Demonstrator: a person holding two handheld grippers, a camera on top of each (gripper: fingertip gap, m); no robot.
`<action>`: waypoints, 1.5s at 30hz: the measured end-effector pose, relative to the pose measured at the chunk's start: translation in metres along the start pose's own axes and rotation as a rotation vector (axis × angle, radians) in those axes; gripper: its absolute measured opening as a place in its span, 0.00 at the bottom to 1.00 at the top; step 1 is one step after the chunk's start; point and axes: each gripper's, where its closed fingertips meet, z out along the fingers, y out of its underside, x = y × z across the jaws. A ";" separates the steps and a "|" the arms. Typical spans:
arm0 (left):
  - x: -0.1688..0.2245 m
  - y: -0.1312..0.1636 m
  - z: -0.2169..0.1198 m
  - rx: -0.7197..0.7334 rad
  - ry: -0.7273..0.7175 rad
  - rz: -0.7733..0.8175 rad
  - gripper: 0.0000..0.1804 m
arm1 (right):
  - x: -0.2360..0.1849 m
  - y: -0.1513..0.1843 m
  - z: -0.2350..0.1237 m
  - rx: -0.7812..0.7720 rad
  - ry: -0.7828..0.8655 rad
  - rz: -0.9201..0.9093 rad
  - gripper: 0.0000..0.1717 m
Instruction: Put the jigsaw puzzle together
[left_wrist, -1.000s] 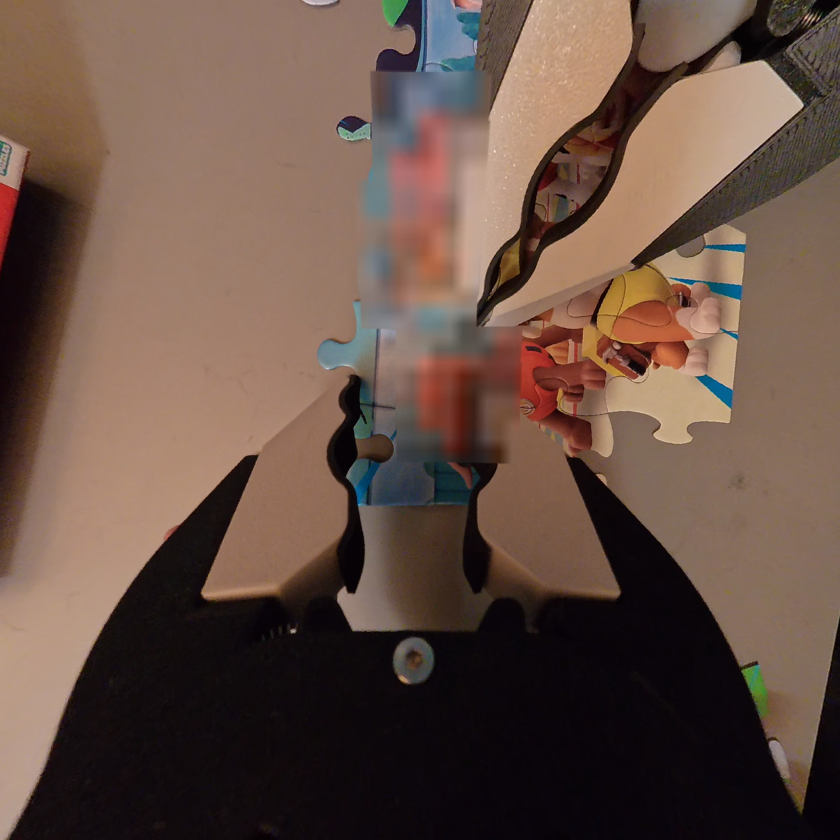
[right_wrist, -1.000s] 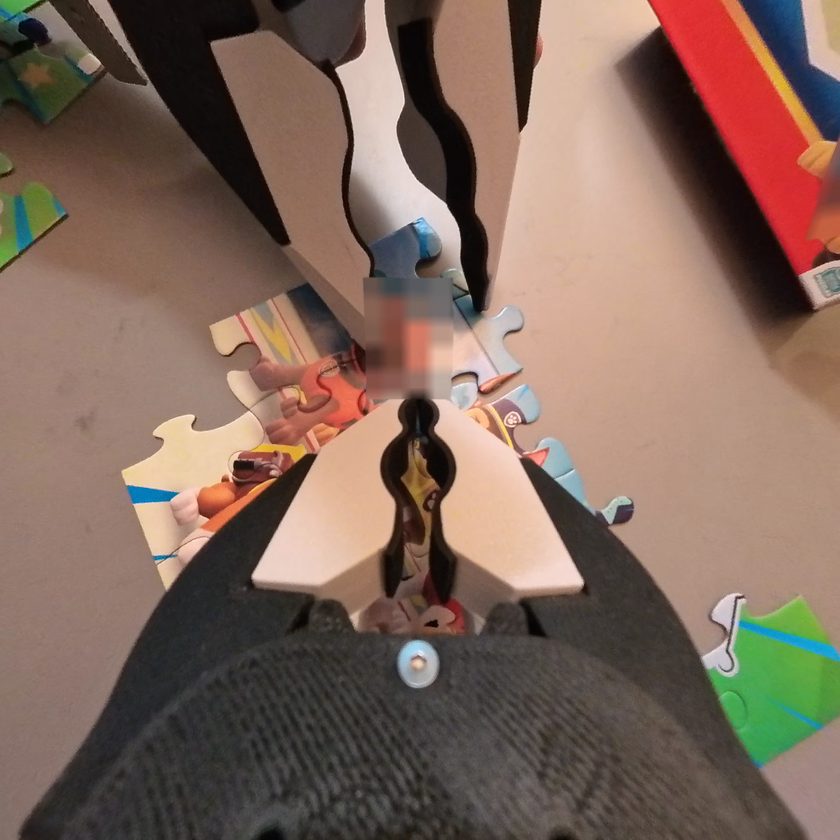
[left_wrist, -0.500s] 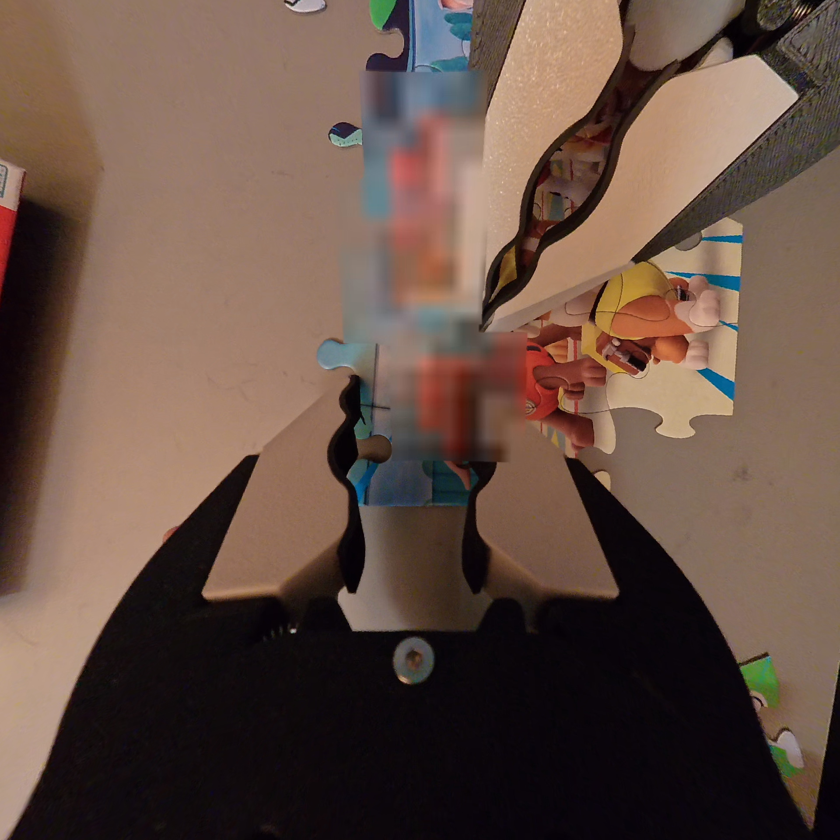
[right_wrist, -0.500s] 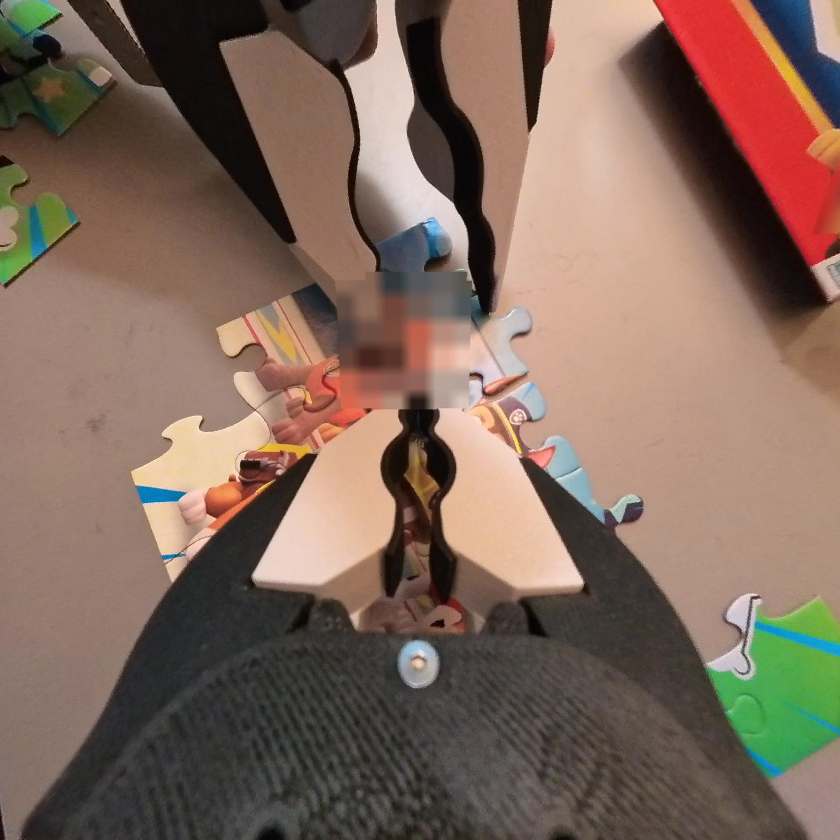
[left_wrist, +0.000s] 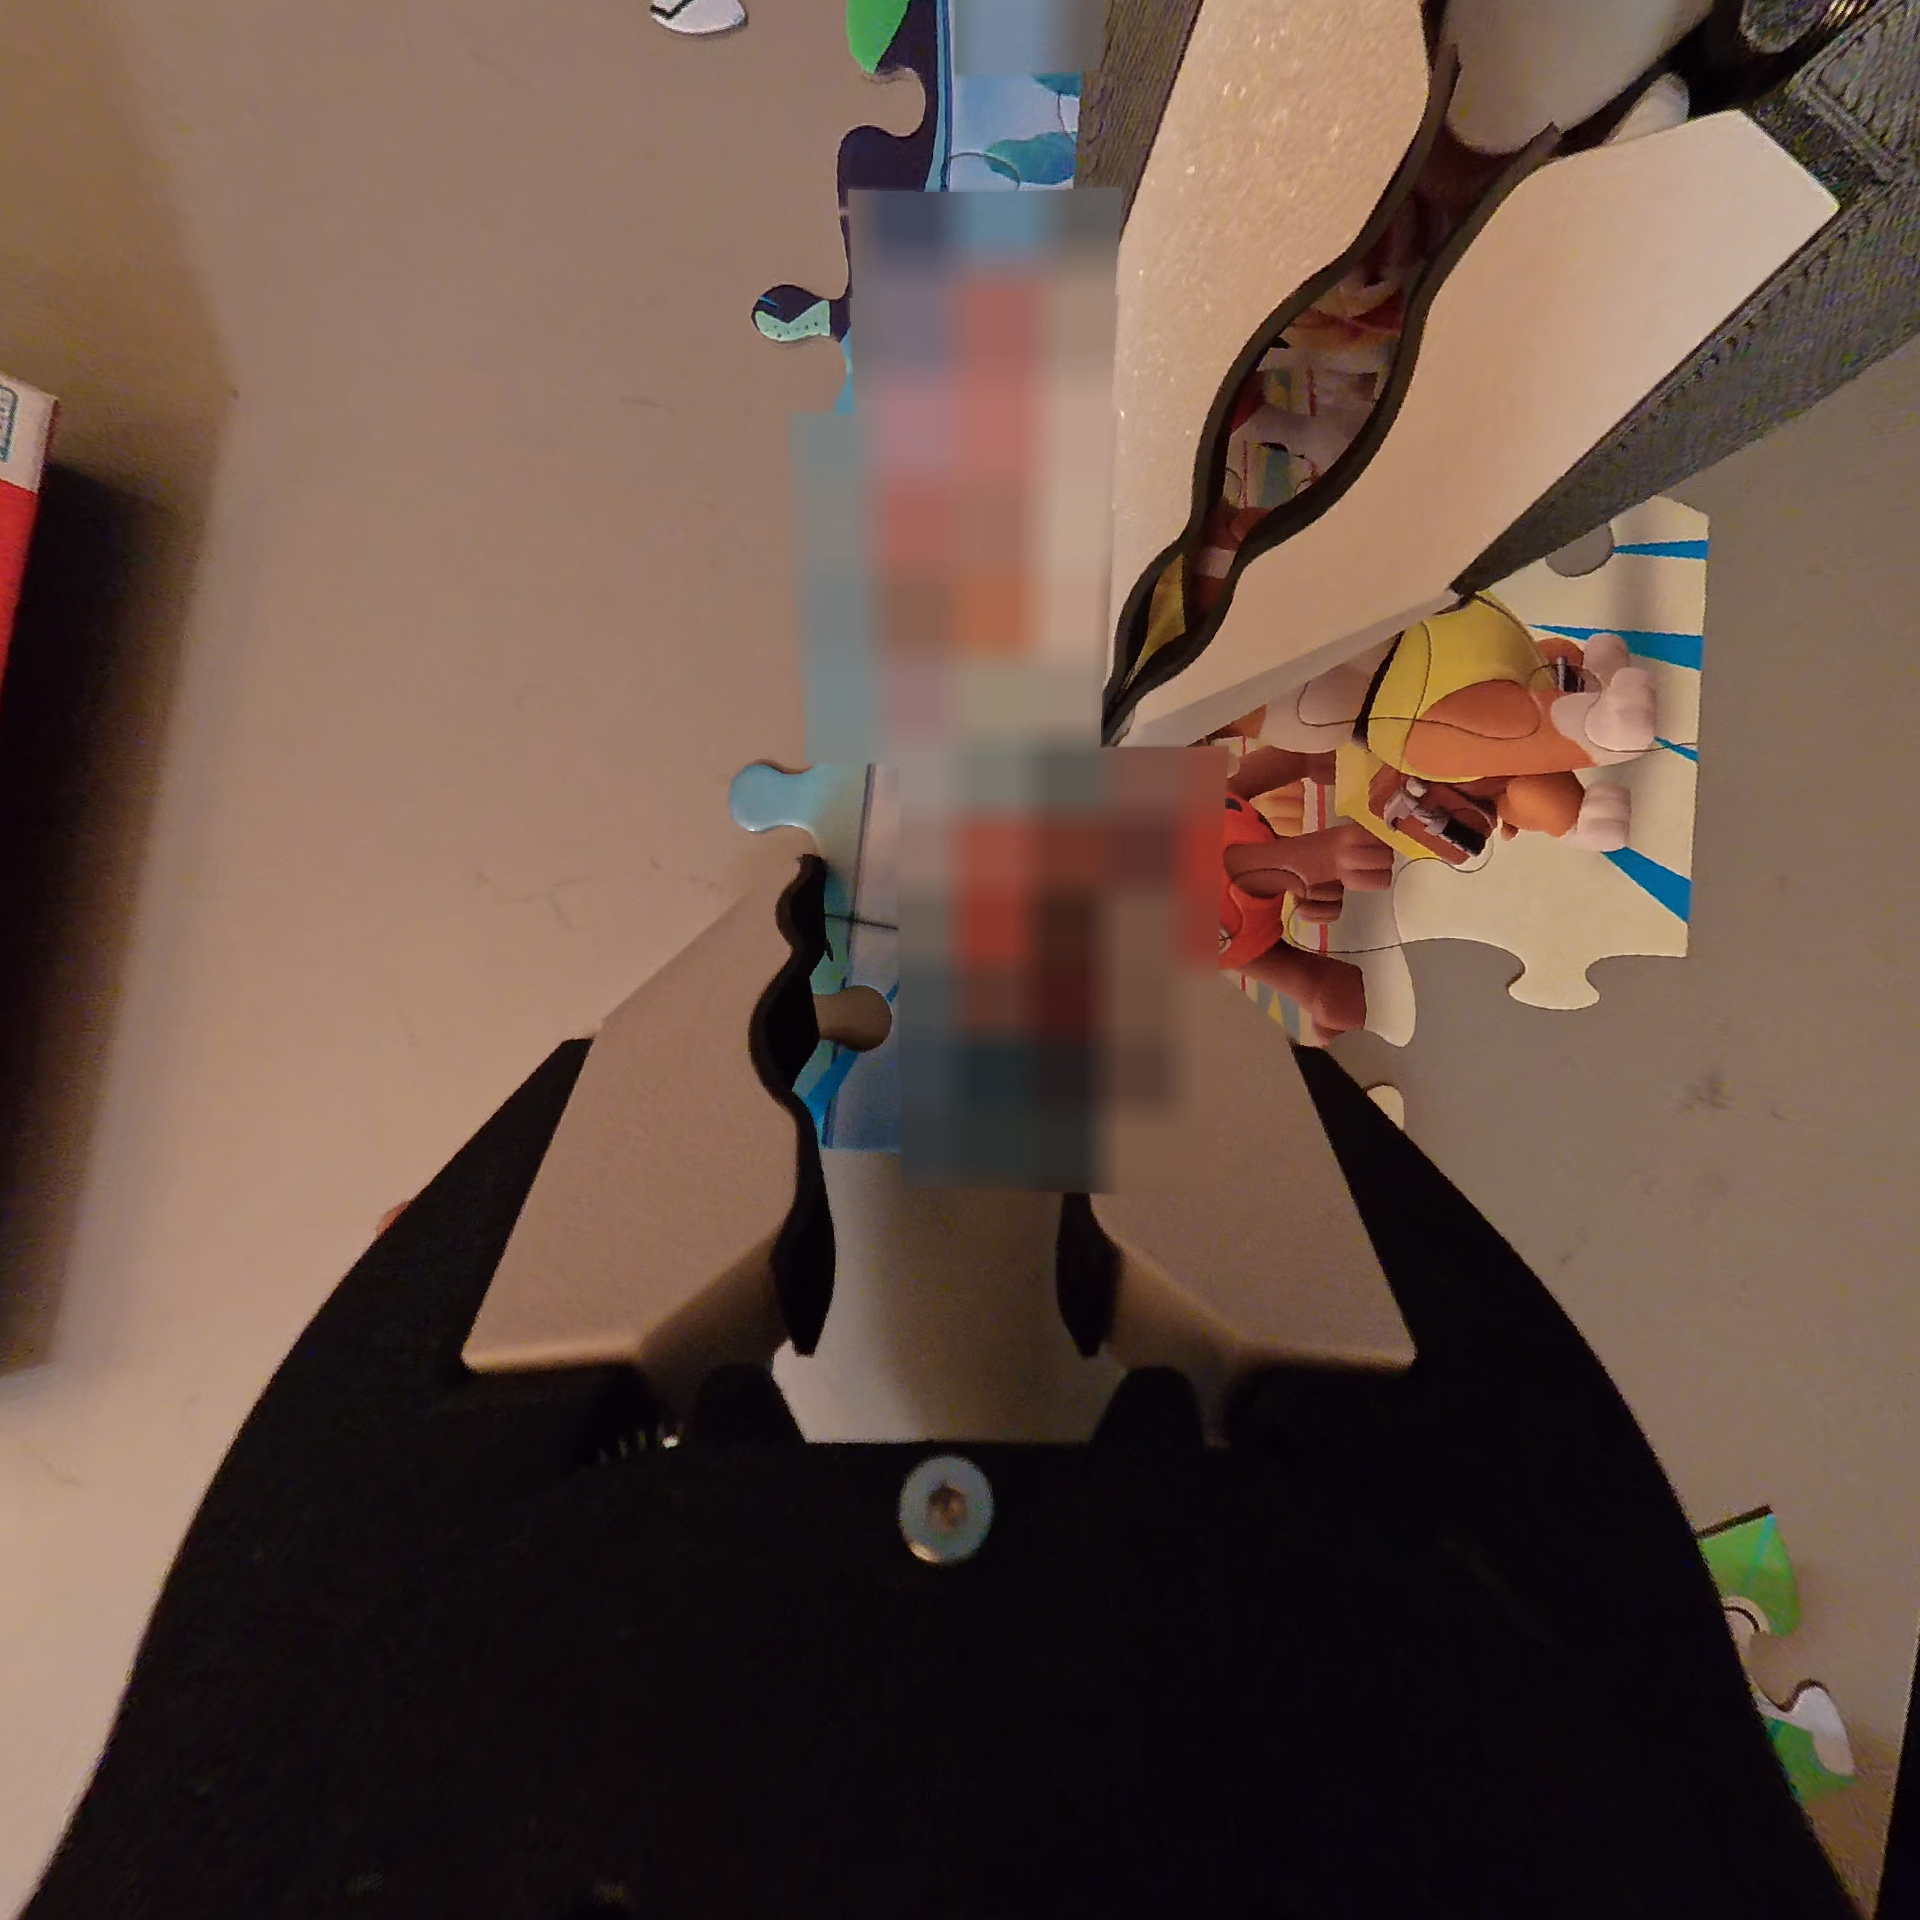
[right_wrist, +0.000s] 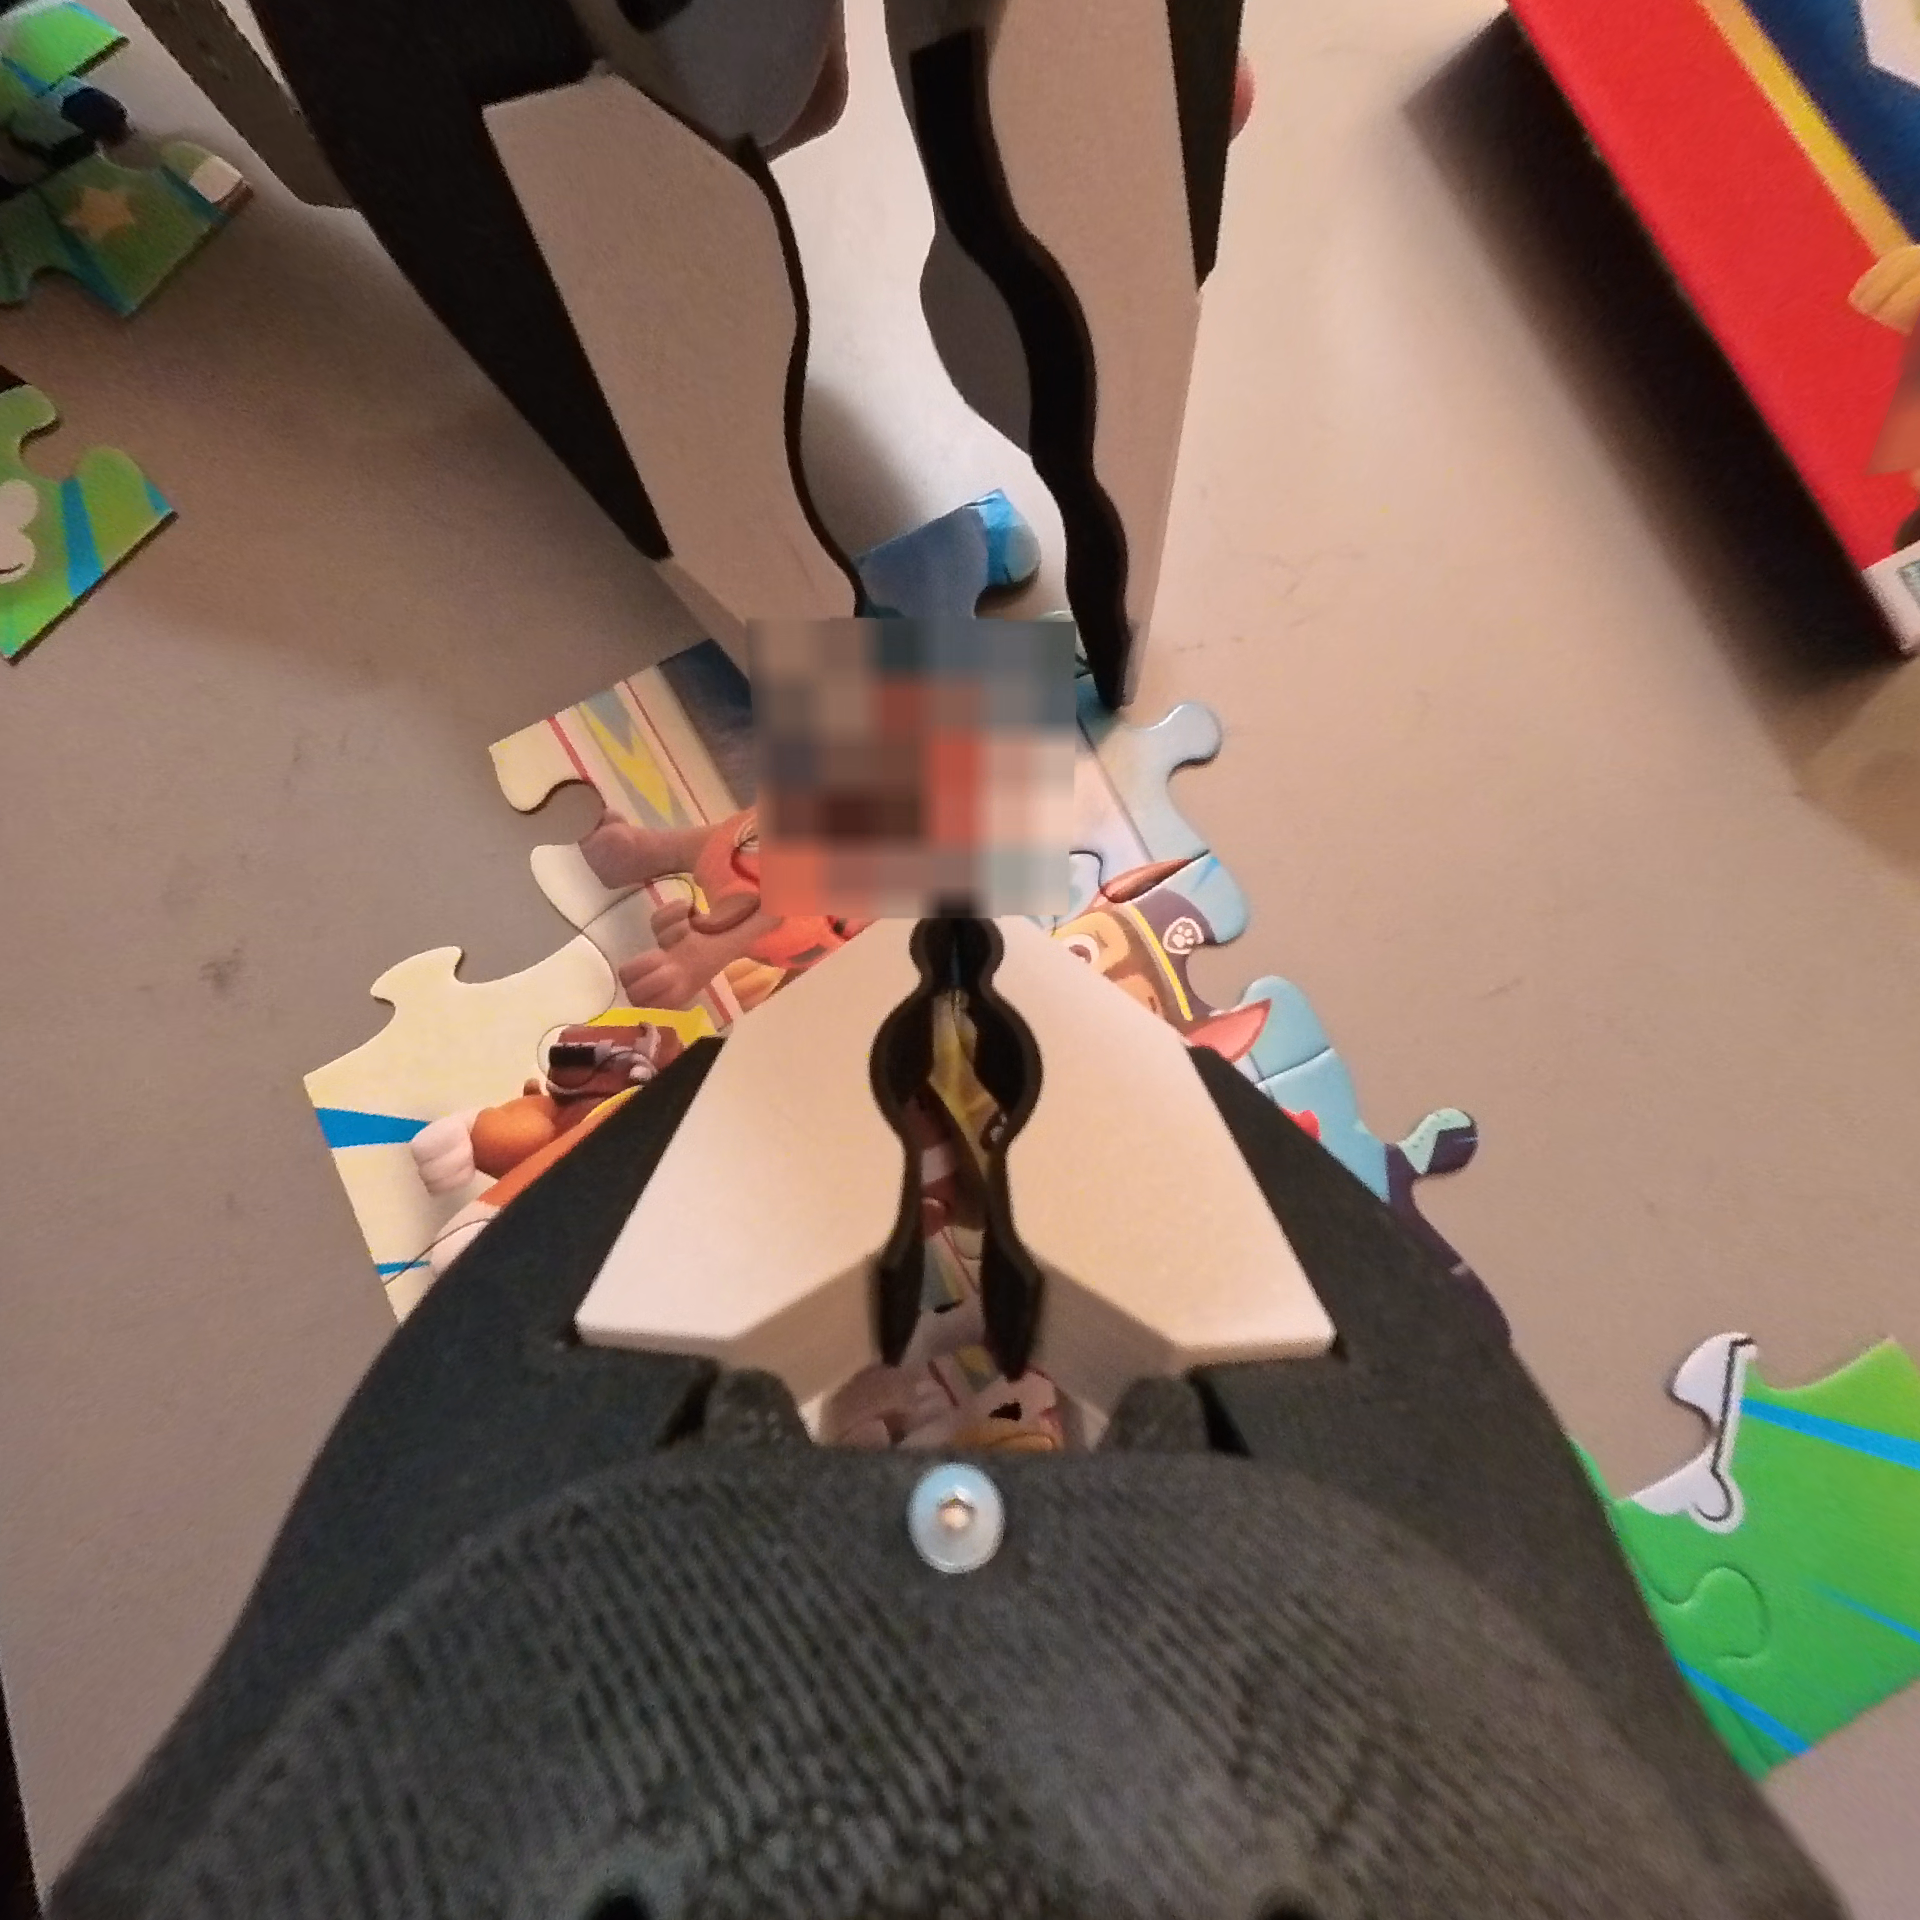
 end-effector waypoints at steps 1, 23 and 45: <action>0.000 0.000 0.000 0.000 -0.005 0.004 0.25 | 0.000 0.000 0.000 -0.002 -0.001 0.002 0.00; 0.007 0.038 -0.026 0.013 -0.082 -0.168 0.07 | 0.041 -0.010 0.001 0.018 0.133 0.077 0.00; 0.019 0.033 -0.021 0.031 -0.066 -0.169 0.04 | -0.008 -0.026 0.024 0.033 -0.032 0.042 0.00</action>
